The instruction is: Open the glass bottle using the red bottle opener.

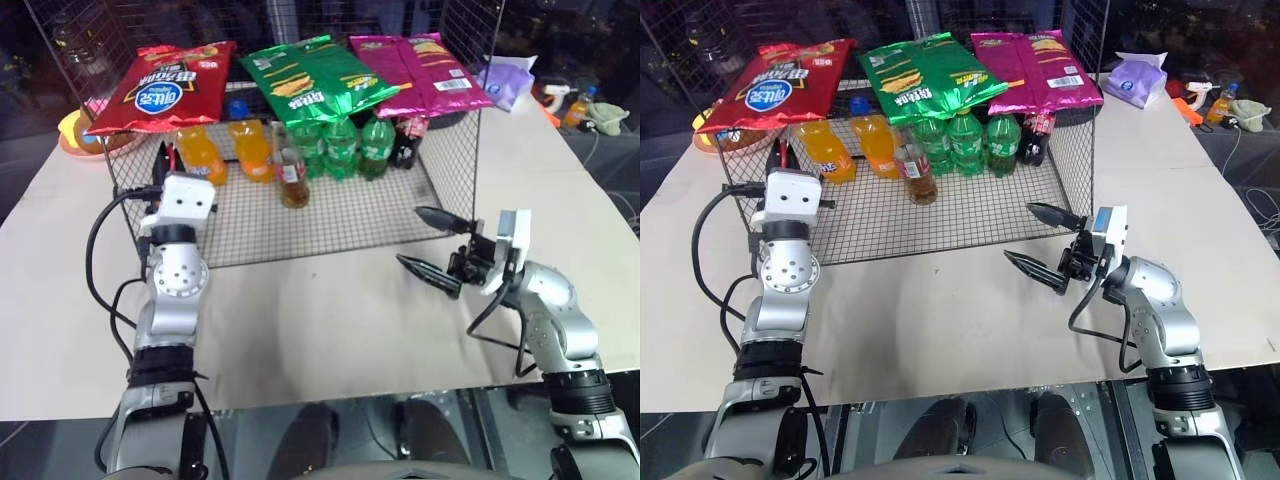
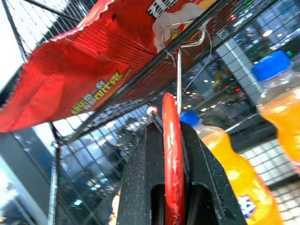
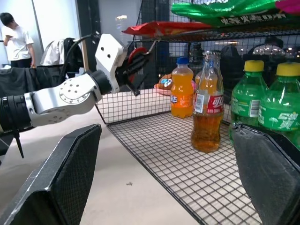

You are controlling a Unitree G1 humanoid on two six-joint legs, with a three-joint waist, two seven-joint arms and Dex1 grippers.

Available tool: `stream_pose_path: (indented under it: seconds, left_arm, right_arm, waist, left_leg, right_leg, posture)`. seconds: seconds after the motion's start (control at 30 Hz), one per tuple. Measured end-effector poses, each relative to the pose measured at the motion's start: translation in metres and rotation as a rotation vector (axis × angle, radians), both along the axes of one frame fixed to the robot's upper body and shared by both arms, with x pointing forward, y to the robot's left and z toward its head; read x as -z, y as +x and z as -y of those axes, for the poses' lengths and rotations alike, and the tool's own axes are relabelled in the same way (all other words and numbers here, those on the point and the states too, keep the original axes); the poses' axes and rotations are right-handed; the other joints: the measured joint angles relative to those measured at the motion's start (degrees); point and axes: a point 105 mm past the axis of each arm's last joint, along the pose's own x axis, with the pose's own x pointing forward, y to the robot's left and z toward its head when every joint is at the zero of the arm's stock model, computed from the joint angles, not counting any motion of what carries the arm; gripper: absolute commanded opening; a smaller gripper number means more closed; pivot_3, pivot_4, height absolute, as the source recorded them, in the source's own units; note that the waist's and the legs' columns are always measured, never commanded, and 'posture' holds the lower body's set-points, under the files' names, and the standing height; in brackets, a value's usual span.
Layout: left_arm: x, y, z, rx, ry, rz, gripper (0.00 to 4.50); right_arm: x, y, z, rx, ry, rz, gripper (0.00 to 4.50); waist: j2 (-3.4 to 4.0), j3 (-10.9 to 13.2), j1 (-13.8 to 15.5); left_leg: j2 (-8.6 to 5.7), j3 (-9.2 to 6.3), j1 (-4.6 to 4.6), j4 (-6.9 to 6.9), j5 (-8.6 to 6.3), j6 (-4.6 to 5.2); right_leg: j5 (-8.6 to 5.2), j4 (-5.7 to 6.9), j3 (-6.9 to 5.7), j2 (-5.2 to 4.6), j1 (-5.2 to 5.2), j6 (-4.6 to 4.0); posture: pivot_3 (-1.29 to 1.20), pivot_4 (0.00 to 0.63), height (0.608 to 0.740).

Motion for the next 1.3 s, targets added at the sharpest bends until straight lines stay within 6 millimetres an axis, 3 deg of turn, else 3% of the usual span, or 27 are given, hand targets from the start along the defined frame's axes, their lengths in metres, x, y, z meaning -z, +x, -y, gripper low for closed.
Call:
stream_pose_path:
  seconds: [0.2, 0.6, 0.7, 0.87, 1.1, 1.2, 1.3]
  left_arm:
    - [0.001, 0.002, 0.001, 0.023, -0.040, -0.004, 0.07]
    - [0.014, 0.017, 0.009, 0.236, -0.321, -0.079, 0.07]
    - [0.015, 0.018, 0.008, 0.239, -0.335, -0.084, 0.90]
    - [0.017, 0.018, 0.005, 0.223, -0.339, -0.085, 3.04]
    - [0.017, 0.017, 0.005, 0.197, -0.307, -0.084, 3.04]
    - [0.017, 0.017, 0.004, 0.185, -0.289, -0.087, 2.25]
    - [0.020, 0.016, 0.003, 0.171, -0.279, -0.100, 0.85]
  right_arm:
    - [0.003, 0.002, 0.001, 0.010, -0.005, -0.004, 4.50]
    - [0.006, 0.003, 0.003, 0.019, -0.010, 0.006, 4.50]
    - [0.007, 0.003, 0.003, 0.021, -0.011, 0.005, 4.50]
    - [0.008, 0.004, 0.004, 0.027, -0.017, 0.003, 4.50]
    - [0.008, 0.004, 0.004, 0.031, -0.021, 0.011, 4.50]
    - [0.008, 0.004, 0.004, 0.032, -0.021, 0.014, 4.50]
    - [0.009, 0.004, 0.004, 0.034, -0.021, 0.014, 4.50]
  waist:
    - [0.00, 0.0, 0.0]
    - [0.00, 0.0, -0.2]
    - [0.00, 0.0, -0.2]
    - [-0.01, 0.0, 0.0]
    - [-0.01, 0.0, 0.0]
    - [-0.01, 0.0, 0.0]
    - [-0.01, 0.0, 0.0]
  left_leg:
    - [0.00, -0.01, -0.01, 0.00, 0.00, 0.00]
    - [0.01, 0.02, 0.05, 0.06, 0.00, 0.00]
    - [0.01, 0.02, 0.05, 0.07, 0.00, 0.00]
    - [-0.01, 0.01, 0.04, 0.11, 0.00, 0.00]
    - [-0.02, 0.00, 0.04, 0.11, 0.00, 0.00]
    - [-0.02, 0.00, 0.04, 0.11, 0.00, 0.00]
    - [-0.02, 0.01, 0.04, 0.11, 0.00, 0.00]
  right_leg:
    - [0.00, 0.00, 0.00, -0.02, -0.01, 0.00]
    - [0.00, 0.09, 0.03, -0.01, 0.01, 0.00]
    - [0.00, 0.09, 0.03, 0.00, 0.01, 0.00]
    - [0.00, 0.10, 0.01, 0.00, 0.02, 0.00]
    - [0.01, 0.09, 0.01, 0.00, 0.02, 0.01]
    - [0.01, 0.09, 0.01, 0.00, 0.03, 0.01]
    - [0.01, 0.10, 0.01, 0.00, 0.02, 0.01]
  posture:
    - [0.00, 0.150, 0.740]
    - [0.00, 0.150, 0.740]
    - [0.00, 0.150, 0.740]
    - [0.00, 0.150, 0.740]
    - [0.00, 0.150, 0.740]
    - [0.00, 0.150, 0.740]
    - [0.00, 0.150, 0.740]
